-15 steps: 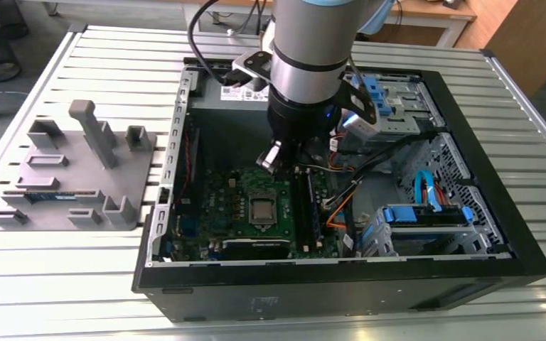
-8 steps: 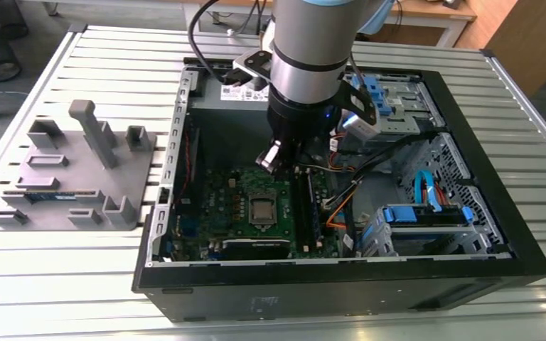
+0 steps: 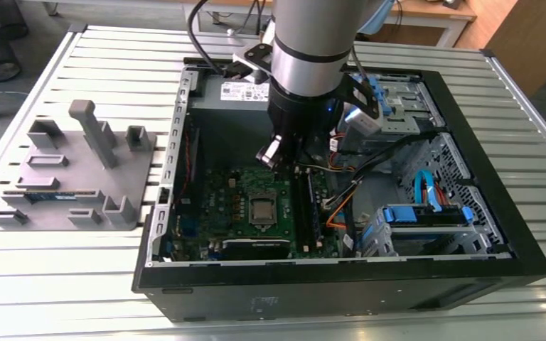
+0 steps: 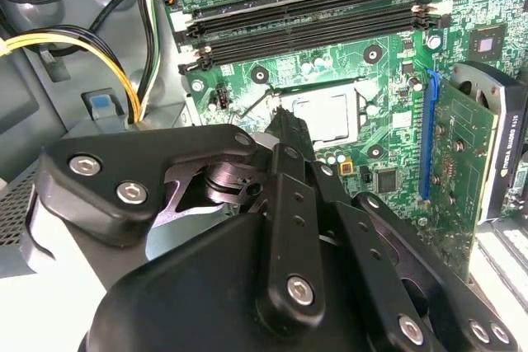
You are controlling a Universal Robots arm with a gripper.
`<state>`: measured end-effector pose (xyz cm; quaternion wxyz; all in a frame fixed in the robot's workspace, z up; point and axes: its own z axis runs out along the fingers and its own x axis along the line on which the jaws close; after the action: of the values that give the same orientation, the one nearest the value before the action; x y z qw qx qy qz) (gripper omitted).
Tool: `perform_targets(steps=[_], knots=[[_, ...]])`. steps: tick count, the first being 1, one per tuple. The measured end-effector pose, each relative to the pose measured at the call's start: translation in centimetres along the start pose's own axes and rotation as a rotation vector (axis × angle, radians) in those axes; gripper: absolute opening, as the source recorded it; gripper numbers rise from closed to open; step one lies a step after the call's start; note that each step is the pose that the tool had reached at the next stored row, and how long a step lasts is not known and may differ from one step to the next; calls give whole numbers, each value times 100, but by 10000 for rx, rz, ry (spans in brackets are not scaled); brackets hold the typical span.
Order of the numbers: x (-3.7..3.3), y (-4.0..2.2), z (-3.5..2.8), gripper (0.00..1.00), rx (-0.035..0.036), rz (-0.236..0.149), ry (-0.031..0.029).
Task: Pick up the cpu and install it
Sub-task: 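Install the first cpu locking lever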
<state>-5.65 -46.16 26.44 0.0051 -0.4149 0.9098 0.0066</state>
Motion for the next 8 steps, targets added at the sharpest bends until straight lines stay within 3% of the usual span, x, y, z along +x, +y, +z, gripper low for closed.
perform_targets(steps=[8], knots=[[-37, 36, 7, 11, 2, 10, -6]])
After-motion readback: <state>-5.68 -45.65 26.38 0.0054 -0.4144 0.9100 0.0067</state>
